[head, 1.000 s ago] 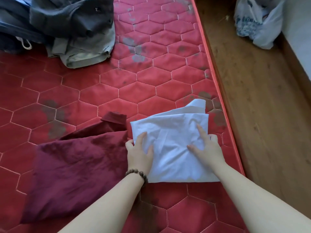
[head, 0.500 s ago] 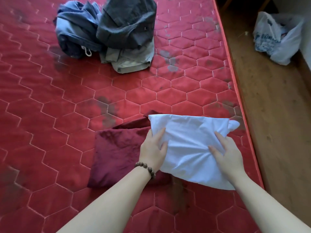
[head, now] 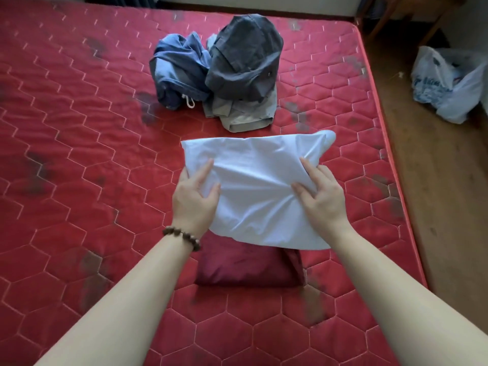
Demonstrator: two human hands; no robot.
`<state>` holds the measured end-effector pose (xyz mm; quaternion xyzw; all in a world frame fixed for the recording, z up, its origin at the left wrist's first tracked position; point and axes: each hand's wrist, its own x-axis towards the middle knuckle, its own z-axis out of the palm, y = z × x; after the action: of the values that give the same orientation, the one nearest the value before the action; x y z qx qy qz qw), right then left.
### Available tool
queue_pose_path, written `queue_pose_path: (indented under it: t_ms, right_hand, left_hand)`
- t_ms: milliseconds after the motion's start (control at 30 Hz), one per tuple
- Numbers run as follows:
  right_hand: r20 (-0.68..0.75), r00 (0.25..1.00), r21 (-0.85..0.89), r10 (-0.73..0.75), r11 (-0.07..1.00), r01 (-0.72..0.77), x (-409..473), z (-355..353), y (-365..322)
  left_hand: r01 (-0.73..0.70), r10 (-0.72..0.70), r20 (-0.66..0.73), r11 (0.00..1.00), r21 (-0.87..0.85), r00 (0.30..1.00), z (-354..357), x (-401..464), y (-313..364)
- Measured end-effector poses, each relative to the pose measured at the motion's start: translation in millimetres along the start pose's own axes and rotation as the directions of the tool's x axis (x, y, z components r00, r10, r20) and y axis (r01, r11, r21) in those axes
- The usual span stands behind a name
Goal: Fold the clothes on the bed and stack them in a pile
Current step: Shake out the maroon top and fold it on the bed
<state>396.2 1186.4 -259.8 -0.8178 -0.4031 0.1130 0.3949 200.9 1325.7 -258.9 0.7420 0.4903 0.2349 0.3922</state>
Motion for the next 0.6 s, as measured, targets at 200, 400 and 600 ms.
queue_pose_path:
  t_ms: [200, 400, 600]
  right_hand:
    - [0.094, 0.994, 0.111, 0.048, 0.992, -0.058, -25.8, 45.8, 23.7]
    - [0.283, 0.881, -0.167, 0.379, 0.924, -0.344, -103.5, 105.1, 149.8]
    - [0.303, 0.85, -0.159, 0.432, 0.902, -0.402, -109.9, 115.3, 186.4]
  left_hand:
    - [0.028, -0.028, -0.056, 1.0, 0.009, 0.998, -1.8, -22.3, -52.5]
    - [0.153, -0.243, 0.4, 0.958, 0.244, 0.884, 90.1, -61.3, -168.9]
    - [0.206, -0.275, 0.338, 0.952, 0.225, 0.9, 120.0, -62.0, -199.7]
